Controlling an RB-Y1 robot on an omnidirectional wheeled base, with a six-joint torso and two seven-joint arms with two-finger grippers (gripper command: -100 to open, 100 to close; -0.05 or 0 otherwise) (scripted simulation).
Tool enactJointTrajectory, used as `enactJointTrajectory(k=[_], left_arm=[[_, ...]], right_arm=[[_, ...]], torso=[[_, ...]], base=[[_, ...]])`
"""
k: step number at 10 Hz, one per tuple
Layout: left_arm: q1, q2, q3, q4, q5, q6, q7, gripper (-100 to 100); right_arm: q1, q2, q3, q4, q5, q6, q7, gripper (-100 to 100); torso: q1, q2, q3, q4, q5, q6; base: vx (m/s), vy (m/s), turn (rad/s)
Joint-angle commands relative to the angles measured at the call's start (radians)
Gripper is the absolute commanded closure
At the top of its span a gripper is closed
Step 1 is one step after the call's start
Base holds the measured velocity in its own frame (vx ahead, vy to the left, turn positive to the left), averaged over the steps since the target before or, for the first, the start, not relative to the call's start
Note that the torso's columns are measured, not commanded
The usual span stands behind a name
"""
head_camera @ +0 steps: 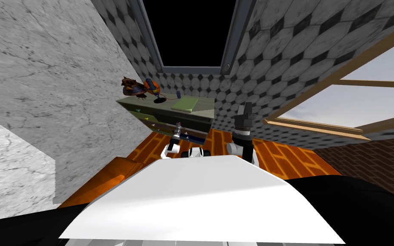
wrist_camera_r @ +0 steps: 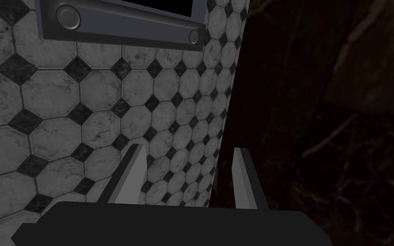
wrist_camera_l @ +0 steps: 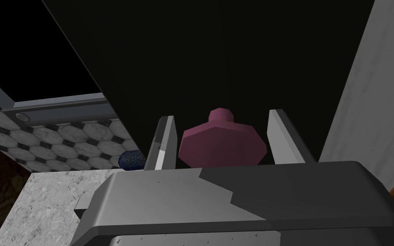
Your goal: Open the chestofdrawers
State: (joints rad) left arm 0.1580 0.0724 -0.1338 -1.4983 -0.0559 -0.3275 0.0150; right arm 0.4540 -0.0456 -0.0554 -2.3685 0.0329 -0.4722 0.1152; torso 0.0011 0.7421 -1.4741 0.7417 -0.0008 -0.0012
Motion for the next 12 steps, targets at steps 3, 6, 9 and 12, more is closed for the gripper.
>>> enactJointTrajectory(k=[3,6,9,12], left_arm=[[-0.03,-0.004,0.056,0.027,0.01,0.003,-0.005,100],[-0.052,-0.008,0.093,0.044,0.017,0.002,-0.008,100],[-0.056,-0.011,0.125,0.058,0.021,0.009,-0.015,100],[-0.077,-0.016,0.173,0.077,0.028,0.005,-0.023,100]], right_arm=[[0.0,0.0,0.0,0.0,0.0,0.0,0.0,0],[0.0,0.0,0.0,0.0,0.0,0.0,0.0,0],[0.0,0.0,0.0,0.0,0.0,0.0,0.0,0],[0.0,0.0,0.0,0.0,0.0,0.0,0.0,0]], torso=[[-0.001,0.001,0.001,-0.002,0.001,0.001],[-0.003,0.0,0.0,-0.001,0.0,0.002],[-0.003,-0.004,-0.002,-0.003,0.0,0.002],[-0.003,-0.001,0.0,-0.002,0.0,0.002]], base=[[-0.201,0.047,-0.156],[-0.199,0.031,-0.118],[-0.114,0.02,-0.099],[-0.166,0.024,-0.143]])
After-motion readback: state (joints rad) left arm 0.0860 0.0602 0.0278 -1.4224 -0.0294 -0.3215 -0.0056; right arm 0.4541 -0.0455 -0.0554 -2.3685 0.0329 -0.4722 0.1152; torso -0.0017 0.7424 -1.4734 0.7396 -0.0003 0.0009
